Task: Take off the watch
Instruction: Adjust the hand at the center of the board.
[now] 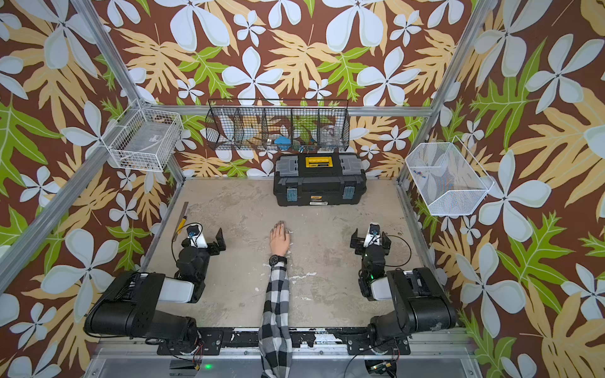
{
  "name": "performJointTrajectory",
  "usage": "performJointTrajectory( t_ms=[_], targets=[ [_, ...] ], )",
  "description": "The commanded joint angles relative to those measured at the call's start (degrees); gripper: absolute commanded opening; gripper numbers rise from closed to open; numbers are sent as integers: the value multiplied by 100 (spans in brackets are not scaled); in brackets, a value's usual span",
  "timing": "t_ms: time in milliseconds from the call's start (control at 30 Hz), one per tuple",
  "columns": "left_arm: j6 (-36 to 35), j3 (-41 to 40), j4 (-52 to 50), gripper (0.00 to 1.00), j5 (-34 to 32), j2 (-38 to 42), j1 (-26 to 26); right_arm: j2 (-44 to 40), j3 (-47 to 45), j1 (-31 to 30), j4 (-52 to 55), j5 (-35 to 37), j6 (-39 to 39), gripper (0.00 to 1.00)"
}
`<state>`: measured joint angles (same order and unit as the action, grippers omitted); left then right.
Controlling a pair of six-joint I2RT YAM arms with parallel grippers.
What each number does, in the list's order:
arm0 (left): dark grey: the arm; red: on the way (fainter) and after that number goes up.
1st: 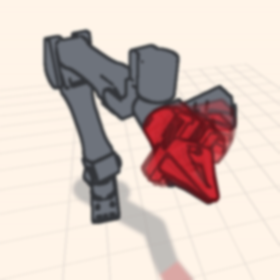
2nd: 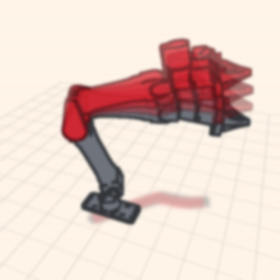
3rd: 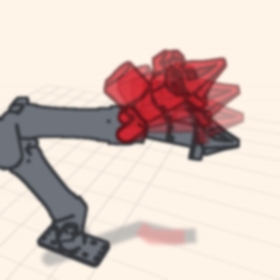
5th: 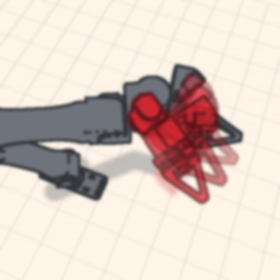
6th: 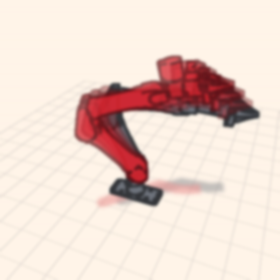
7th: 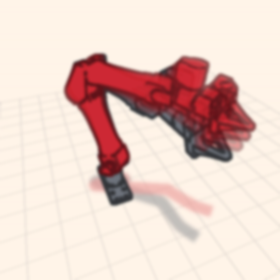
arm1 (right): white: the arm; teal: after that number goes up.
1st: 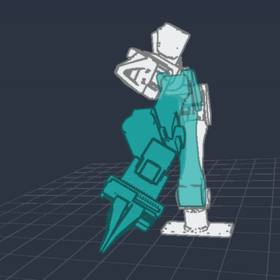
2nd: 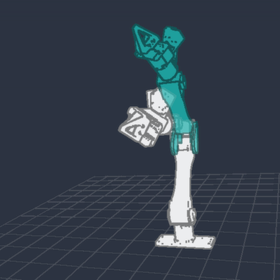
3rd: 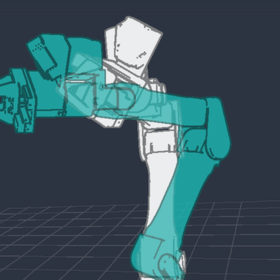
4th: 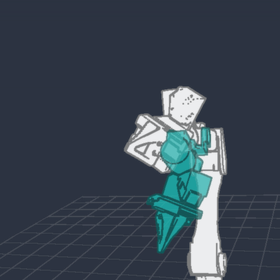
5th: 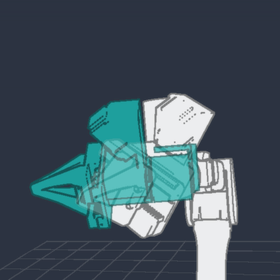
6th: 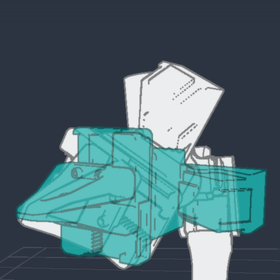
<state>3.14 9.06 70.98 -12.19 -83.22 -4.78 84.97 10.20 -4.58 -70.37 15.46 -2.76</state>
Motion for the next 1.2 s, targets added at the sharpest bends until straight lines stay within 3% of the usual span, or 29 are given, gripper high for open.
performJointTrajectory(
  t_ms=[0, 833, 933, 1033, 1167],
  targets=[
    [-15, 17, 223, 100, -39, 6, 3, -12, 0, -1, -182, 88, 13, 100],
    [12, 64, 125, 100, 31, -13, 38, -5, 38, 51, -121, -16, -22, 100],
    [5, 35, 121, 100, -124, 148, 25, -293, -9, -47, -199, 321, 52, 100],
    [130, 434, -1165, 100, -506, 759, -15, -1236, 602, -164, 1748, 461, -62, 100],
    [381, 895, -2302, 100, -711, 1428, -15, -2068, 1322, -153, 3669, 425, -1139, 100]
  ],
)
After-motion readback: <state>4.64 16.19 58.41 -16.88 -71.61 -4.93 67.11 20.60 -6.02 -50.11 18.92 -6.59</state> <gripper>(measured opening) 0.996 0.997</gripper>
